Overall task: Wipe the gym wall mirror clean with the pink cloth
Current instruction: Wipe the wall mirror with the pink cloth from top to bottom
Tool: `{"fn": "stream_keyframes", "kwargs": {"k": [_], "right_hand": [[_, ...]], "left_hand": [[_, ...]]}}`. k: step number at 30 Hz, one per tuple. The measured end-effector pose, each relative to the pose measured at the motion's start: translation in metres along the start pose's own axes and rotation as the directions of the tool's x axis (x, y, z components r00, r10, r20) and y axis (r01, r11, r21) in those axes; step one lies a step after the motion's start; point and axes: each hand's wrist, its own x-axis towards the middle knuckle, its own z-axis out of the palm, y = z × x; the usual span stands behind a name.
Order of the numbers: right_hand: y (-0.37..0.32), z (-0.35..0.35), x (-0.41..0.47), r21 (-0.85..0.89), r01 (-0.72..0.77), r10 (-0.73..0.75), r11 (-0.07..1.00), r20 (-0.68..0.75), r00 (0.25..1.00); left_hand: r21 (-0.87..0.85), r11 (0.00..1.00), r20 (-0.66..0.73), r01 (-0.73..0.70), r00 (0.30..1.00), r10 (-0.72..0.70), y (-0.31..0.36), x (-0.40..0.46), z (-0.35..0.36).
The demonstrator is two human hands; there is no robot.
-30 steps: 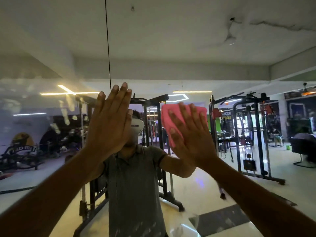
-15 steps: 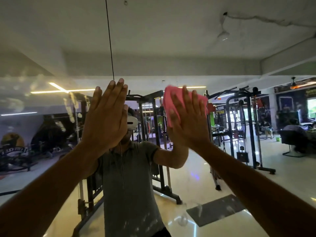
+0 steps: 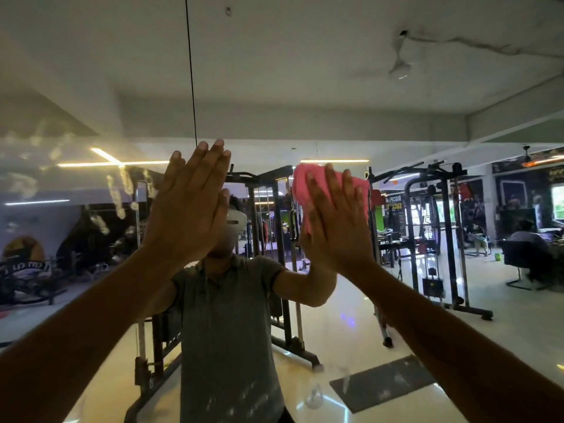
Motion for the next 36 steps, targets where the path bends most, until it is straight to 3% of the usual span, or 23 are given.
{"fn": "stream_keyframes", "kwargs": {"k": [5,9,11,15,18,23,25,30,31,33,36], "right_hand": [[-0.028,-0.01,0.066,0.072,-0.061,0.065,0.996,-0.049,0.997],[-0.02,-0.003,0.008,0.034,0.184,-0.184,0.982,-0.002,0.983],[0.016,-0.004,-0.021,0.061,0.196,-0.197,0.979,0.003,0.98],[0.093,-0.016,0.007,0.035,-0.035,0.038,0.999,-0.062,0.997],[0.084,-0.023,0.062,0.077,-0.143,0.148,0.987,-0.069,0.987],[0.077,-0.007,-0.001,0.044,0.181,-0.18,0.983,-0.016,0.984],[0.11,-0.014,-0.015,0.039,0.18,-0.179,0.983,-0.021,0.984],[0.126,-0.025,0.079,0.058,-0.056,0.06,0.997,-0.073,0.995],[0.113,-0.022,0.087,0.069,-0.046,0.051,0.997,-0.082,0.995],[0.093,-0.011,0.071,0.074,0.117,-0.11,0.99,-0.097,0.989],[0.107,-0.008,0.007,0.066,0.251,-0.252,0.966,0.0,0.968]], "left_hand": [[-0.06,0.998,-0.004,0.003,1.0,-0.003,0.04,0.02,0.009],[-0.069,0.997,-0.013,0.032,0.999,-0.033,0.059,0.022,0.015],[-0.042,0.998,-0.023,0.037,0.999,-0.038,0.063,0.025,0.016],[-0.013,1.0,-0.027,0.006,1.0,-0.006,0.077,0.041,0.021],[-0.026,0.999,-0.017,0.04,0.999,-0.04,0.102,0.059,0.029],[-0.047,0.989,-0.053,0.14,0.988,-0.142,0.123,0.064,0.038],[-0.034,0.99,-0.075,0.133,0.988,-0.136,0.123,0.063,0.038],[-0.039,0.993,-0.055,0.109,0.992,-0.111,0.129,0.068,0.038],[-0.035,0.992,-0.048,0.118,0.992,-0.12,0.129,0.068,0.039],[-0.025,0.989,-0.043,0.147,0.988,-0.148,0.13,0.067,0.04],[-0.026,0.988,-0.027,0.151,0.988,-0.152,0.129,0.063,0.039]]}}
